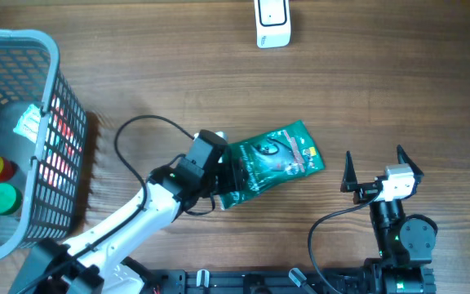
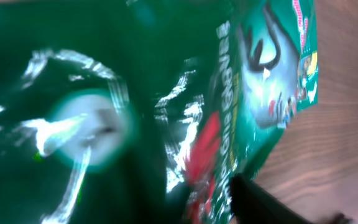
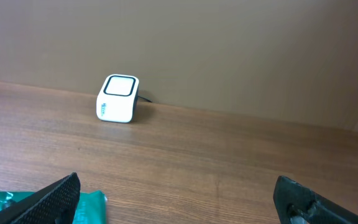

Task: Scan the item barcode

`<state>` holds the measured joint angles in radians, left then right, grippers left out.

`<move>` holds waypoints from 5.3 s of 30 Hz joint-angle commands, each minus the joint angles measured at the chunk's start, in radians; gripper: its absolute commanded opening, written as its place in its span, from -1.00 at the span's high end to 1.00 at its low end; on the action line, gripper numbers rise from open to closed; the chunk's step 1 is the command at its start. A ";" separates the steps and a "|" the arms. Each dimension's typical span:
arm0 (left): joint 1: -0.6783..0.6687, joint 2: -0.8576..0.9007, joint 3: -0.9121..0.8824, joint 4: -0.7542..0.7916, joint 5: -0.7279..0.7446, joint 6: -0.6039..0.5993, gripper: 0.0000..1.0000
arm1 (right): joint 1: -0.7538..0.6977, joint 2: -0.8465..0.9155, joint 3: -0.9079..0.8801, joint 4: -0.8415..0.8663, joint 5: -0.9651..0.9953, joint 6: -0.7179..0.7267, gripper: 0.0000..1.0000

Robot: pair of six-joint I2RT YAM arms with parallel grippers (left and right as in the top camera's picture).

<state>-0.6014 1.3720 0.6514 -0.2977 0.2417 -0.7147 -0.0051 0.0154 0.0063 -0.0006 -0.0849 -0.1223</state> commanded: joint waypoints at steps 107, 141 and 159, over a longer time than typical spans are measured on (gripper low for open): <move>-0.116 0.547 0.665 -0.901 -0.651 0.056 -1.00 | 0.006 -0.011 -0.001 0.003 0.010 -0.009 -0.99; -0.132 0.547 0.712 -0.848 -0.043 0.265 -1.00 | 0.006 -0.011 -0.001 0.003 0.010 -0.009 -1.00; 0.011 0.547 0.712 -0.570 -0.086 0.232 -1.00 | 0.006 -0.011 -0.001 0.047 -0.008 -0.113 -0.99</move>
<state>-0.6075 1.9068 1.3479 -0.8913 0.1726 -0.4686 -0.0051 0.0154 0.0063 -0.0002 -0.0761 -0.2226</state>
